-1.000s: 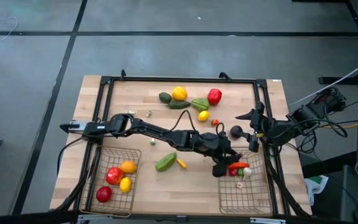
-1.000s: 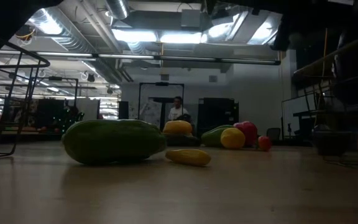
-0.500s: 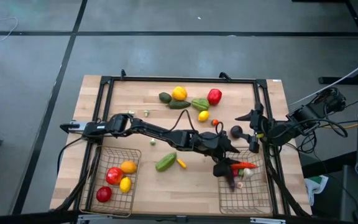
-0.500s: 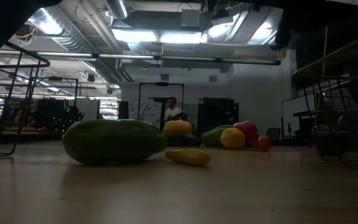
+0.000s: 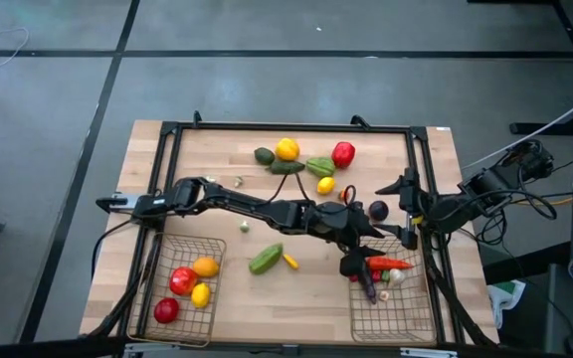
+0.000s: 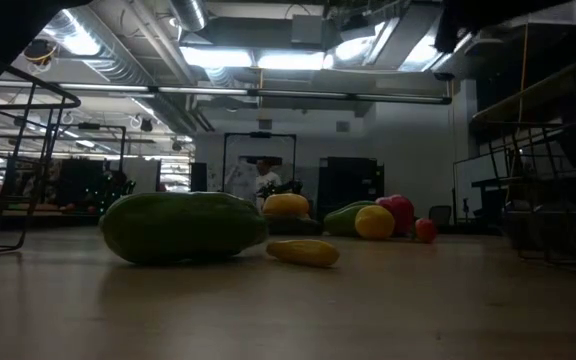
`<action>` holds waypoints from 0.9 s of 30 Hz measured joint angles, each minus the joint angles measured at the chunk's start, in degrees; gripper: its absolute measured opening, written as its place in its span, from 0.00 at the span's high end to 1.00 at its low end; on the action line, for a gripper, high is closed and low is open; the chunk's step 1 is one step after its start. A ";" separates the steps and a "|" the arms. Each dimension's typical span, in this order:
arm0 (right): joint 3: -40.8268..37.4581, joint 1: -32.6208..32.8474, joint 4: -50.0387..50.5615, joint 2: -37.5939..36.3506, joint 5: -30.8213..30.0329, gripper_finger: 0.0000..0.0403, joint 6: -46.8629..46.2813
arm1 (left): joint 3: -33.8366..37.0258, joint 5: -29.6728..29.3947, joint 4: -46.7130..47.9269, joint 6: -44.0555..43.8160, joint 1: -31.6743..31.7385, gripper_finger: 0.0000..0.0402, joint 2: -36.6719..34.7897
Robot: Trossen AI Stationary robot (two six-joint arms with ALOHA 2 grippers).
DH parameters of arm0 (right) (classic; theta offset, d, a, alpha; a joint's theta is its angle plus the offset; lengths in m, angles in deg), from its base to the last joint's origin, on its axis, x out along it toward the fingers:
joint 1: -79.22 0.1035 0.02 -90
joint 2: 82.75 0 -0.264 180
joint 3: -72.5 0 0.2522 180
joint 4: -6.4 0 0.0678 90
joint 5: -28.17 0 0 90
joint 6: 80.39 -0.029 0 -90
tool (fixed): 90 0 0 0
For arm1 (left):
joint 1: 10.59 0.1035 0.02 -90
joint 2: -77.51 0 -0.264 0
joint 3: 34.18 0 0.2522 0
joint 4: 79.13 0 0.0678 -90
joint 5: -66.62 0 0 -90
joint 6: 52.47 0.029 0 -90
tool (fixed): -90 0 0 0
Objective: Sort produce into baskets
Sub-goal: Put the purple onion into the right wire basket
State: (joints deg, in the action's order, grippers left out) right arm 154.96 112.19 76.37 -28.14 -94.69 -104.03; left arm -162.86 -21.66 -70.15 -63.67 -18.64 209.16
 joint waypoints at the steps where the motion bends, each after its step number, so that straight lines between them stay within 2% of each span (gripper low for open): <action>1: 0.00 0.02 0.06 0.05 -0.68 0.05 0.06 | 0.00 0.65 -0.22 0.51 0.05 0.47 -0.37; 7: 0.02 0.01 0.24 0.48 -0.75 0.12 4.10 | -0.02 2.98 6.25 2.60 0.74 0.47 -4.33; 10: 0.02 0.02 0.23 0.37 1.47 0.13 4.80 | -0.02 3.00 12.51 2.81 1.36 0.47 -6.88; 16: 0.02 0.02 -0.19 1.34 1.46 0.13 4.68 | -0.07 4.04 23.13 5.58 2.74 0.47 -12.11; 22: 0.02 -0.94 -0.69 3.89 -3.41 0.13 -2.90 | -0.04 4.14 29.51 8.30 4.09 0.47 -16.16; 27: 0.02 -7.77 -0.35 4.58 -1.63 0.13 -10.15 | 0.11 4.12 32.27 8.75 5.57 0.47 -19.24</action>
State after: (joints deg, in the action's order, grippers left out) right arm 154.99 104.42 76.03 -23.56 -96.33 -114.18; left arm -162.75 -17.54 -37.88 -54.92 -13.07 189.93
